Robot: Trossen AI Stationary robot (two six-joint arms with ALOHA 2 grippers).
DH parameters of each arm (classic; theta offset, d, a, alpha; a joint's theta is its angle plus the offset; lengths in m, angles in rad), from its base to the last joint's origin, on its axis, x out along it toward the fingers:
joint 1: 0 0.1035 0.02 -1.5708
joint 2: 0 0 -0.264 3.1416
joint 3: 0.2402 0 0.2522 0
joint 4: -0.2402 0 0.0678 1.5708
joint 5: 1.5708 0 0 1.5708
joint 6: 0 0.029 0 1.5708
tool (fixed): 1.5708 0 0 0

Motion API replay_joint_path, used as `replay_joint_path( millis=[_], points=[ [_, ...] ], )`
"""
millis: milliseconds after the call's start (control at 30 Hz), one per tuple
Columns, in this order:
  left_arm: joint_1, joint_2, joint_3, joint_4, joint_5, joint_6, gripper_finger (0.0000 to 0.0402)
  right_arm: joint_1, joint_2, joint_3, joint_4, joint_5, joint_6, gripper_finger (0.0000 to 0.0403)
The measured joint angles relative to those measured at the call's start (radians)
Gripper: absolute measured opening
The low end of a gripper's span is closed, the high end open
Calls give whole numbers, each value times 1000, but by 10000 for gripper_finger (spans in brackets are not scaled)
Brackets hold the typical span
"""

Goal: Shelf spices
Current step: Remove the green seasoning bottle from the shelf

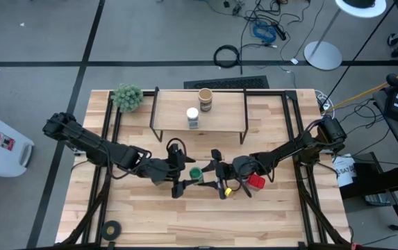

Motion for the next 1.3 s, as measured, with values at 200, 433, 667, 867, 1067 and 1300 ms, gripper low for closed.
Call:
replay_joint_path(
  millis=[200, 433, 667, 867, 1067, 1300],
  points=[
    [1, 0, 0, 2, 9, -1, 313, -7, 0, 0, -16, -1, 9, 190],
    [0, 0, 0, -29, 24, -2, 254, -8, 0, 0, -24, 3, 11, 189],
    [0, -1, 1, -39, 42, -3, 215, -8, 0, 0, -24, 1, 11, 189],
    [0, -1, 1, -41, 49, -3, 208, -7, 0, 0, -26, -1, 11, 191],
    [0, -1, 1, -43, 51, -3, 206, -7, 0, 0, -26, -2, 10, 193],
    [0, -1, 1, -43, 52, -3, 204, -7, 0, 0, -26, -3, 9, 194]
  ],
)
